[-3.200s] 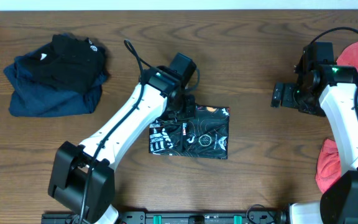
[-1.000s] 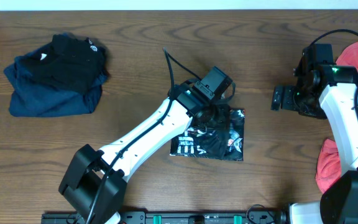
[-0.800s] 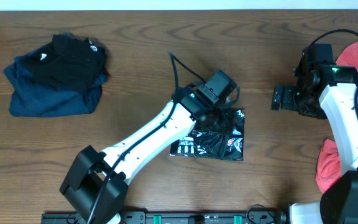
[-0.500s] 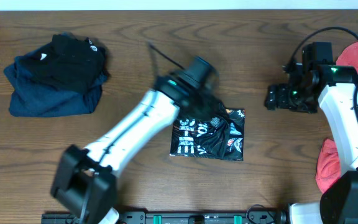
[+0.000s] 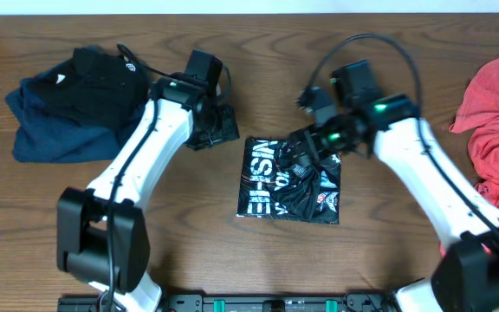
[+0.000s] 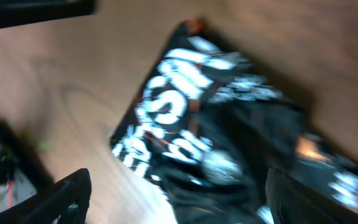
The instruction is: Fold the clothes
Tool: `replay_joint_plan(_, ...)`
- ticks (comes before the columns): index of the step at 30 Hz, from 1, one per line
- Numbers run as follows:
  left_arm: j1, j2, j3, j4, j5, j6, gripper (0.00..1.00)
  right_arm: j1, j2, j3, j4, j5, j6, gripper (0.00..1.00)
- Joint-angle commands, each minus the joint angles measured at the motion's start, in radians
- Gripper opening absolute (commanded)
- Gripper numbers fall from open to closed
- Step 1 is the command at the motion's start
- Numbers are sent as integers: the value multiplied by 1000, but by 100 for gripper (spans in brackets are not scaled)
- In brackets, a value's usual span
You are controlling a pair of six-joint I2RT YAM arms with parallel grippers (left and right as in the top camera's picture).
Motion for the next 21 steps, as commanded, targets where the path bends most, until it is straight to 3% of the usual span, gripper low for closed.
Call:
replay_joint_plan(1, 0, 29, -10, -5, -10, 14, 57, 47, 68, -5, 6, -54, 6, 89)
replay_joint_plan(9, 0, 40, -10, -6, -10, 14, 57, 66, 195, -6, -3, -29, 46, 87)
replay_joint_plan(21, 0, 40, -10, -22, -9, 14, 57, -50, 198, -6, -182, 718, 329, 91)
